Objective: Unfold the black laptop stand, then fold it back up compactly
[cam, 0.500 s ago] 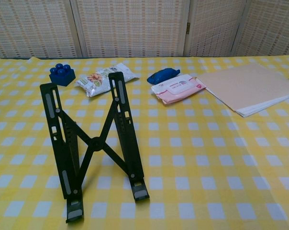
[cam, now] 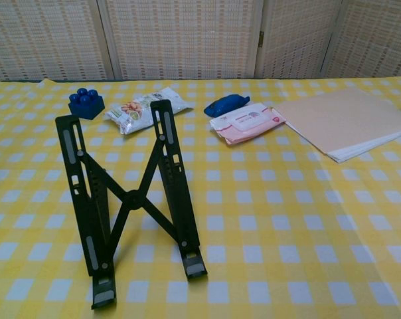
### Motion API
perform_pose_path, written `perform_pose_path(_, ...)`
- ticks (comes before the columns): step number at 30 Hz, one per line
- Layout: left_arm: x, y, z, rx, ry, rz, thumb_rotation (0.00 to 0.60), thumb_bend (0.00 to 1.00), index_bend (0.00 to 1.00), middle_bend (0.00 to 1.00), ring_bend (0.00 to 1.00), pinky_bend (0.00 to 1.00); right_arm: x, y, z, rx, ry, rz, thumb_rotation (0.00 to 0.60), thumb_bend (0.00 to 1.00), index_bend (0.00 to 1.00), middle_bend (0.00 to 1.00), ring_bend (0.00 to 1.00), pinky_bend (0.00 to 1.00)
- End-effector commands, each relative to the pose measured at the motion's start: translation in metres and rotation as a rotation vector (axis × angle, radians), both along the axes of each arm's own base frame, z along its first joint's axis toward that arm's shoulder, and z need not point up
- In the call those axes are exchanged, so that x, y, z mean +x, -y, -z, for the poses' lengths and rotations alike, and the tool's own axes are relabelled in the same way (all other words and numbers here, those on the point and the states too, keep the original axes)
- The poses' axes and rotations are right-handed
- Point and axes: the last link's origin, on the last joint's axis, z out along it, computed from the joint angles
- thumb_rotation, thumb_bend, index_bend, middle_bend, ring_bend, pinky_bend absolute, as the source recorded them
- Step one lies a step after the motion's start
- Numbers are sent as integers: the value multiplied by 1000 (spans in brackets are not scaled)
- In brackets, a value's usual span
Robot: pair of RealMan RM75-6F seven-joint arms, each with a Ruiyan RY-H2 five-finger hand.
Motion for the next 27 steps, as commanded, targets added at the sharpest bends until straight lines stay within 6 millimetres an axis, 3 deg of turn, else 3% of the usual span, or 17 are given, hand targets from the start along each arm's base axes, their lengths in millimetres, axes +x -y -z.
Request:
perform_pose_path(1, 6, -9, 2, -16, 14, 33, 600, 358, 74, 92, 57, 60, 12, 6, 5, 74, 88, -51, 600, 326, 0, 0, 40, 0)
perform_pose_path(9, 17, -22, 8, -14, 67, 85, 600, 358, 85, 92, 61, 60, 44, 32, 40, 342, 370, -167, 600, 325, 0, 30, 81, 0)
perform_pose_path(14, 21, -25, 11, -26, 113, 98, 600, 361, 100, 104, 74, 68, 71, 56, 74, 528, 548, -205, 600, 325, 0, 49, 100, 11)
perform_pose_path(19, 23, -26, 14, -46, 128, 102, 600, 420, 108, 116, 85, 82, 98, 85, 106, 669, 762, -183, 600, 325, 0, 67, 115, 30)
perform_pose_path(27, 25, -25, 18, -63, 128, 105, 600, 433, 113, 128, 92, 84, 146, 123, 157, 864, 1056, -102, 600, 326, 0, 135, 142, 41)
